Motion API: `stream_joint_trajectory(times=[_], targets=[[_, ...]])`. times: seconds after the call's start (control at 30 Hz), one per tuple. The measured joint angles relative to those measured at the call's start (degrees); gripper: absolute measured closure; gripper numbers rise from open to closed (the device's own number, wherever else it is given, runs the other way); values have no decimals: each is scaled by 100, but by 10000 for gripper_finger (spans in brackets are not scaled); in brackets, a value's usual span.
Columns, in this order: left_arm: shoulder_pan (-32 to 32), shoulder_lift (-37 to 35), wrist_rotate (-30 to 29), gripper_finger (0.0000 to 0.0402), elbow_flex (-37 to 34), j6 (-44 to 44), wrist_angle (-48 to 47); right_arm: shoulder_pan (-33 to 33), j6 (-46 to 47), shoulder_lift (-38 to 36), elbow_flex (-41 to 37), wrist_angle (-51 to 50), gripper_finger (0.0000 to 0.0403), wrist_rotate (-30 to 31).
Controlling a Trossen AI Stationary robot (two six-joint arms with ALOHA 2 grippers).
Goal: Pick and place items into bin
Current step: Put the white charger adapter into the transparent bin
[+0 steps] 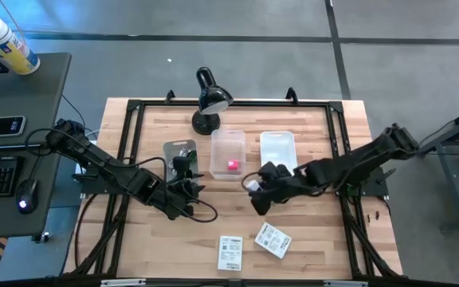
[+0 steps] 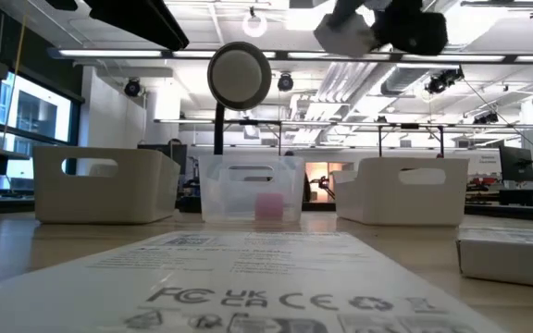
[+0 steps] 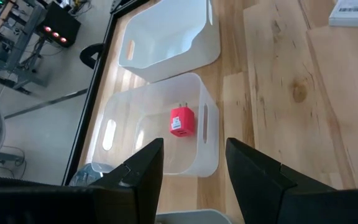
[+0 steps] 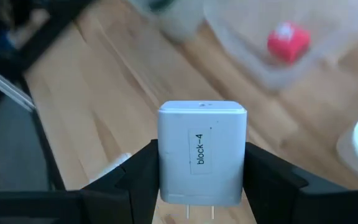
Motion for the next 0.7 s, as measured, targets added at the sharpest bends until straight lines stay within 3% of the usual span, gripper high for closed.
stream_joint_trajectory(times=[0.23, 0.7], targets=[[0, 0, -42, 241, -2, -46, 60, -433, -754, -318, 2, 212, 210, 235], [0, 0, -57, 241, -2, -62, 235, -1852, -2268, -229, 2, 878, 210, -43]])
